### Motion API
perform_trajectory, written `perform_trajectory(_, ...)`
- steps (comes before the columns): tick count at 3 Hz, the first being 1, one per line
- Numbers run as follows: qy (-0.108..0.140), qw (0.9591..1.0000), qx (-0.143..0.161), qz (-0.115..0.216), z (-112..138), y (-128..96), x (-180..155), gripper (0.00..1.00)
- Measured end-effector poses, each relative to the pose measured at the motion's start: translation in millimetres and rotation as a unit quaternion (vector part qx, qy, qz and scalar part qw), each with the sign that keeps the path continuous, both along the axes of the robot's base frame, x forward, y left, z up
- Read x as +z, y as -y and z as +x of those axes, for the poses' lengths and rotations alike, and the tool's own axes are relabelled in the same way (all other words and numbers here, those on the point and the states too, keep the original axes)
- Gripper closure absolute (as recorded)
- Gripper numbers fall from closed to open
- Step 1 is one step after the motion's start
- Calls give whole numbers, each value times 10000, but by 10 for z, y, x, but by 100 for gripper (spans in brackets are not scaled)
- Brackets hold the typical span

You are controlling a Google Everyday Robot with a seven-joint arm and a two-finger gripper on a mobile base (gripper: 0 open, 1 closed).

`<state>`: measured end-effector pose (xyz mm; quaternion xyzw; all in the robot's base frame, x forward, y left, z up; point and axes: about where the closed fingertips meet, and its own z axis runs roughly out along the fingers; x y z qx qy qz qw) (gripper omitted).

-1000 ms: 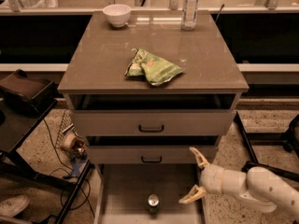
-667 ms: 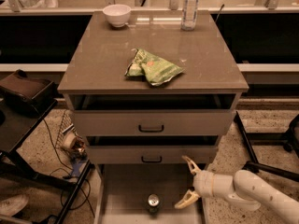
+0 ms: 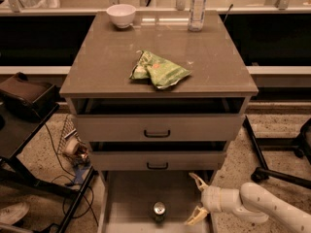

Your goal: Pick green can from bottom drawer and place on counter

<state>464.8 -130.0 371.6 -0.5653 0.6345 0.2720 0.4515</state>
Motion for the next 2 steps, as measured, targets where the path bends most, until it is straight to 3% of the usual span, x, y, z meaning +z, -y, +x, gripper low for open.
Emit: perform_trajectory(2,-254,9985,29,488,173,-193,-638,0)
